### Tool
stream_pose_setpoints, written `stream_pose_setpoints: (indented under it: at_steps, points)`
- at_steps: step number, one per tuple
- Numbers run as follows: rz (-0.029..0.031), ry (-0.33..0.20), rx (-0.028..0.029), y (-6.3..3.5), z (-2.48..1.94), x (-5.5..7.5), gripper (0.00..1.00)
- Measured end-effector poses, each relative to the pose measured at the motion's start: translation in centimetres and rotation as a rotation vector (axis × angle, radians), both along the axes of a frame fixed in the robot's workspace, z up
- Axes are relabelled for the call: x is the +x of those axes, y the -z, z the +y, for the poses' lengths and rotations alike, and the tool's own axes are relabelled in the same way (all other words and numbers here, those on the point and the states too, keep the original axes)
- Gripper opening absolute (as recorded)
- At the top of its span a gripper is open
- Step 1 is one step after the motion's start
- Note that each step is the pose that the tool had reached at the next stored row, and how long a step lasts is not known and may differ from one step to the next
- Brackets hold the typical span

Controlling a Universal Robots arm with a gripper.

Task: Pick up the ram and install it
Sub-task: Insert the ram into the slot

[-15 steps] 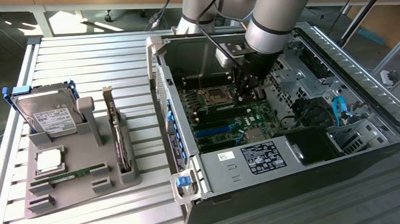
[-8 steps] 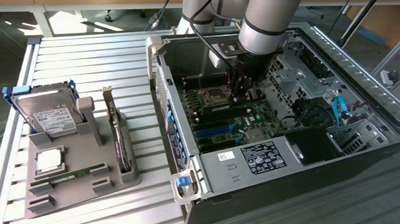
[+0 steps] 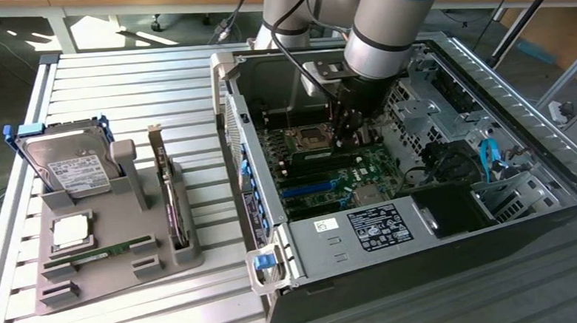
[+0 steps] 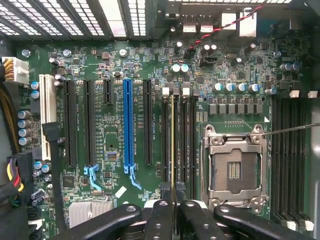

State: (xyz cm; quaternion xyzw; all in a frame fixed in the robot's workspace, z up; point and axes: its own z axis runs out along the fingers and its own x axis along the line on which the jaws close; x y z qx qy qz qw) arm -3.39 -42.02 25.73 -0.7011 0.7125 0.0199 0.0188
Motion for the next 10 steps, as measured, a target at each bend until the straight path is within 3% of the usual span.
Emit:
stream_pose_setpoints:
  at_steps: [10]
  points:
    - [0.0001,0.000,-0.0002,0.84,0.03,0.32,0.12]
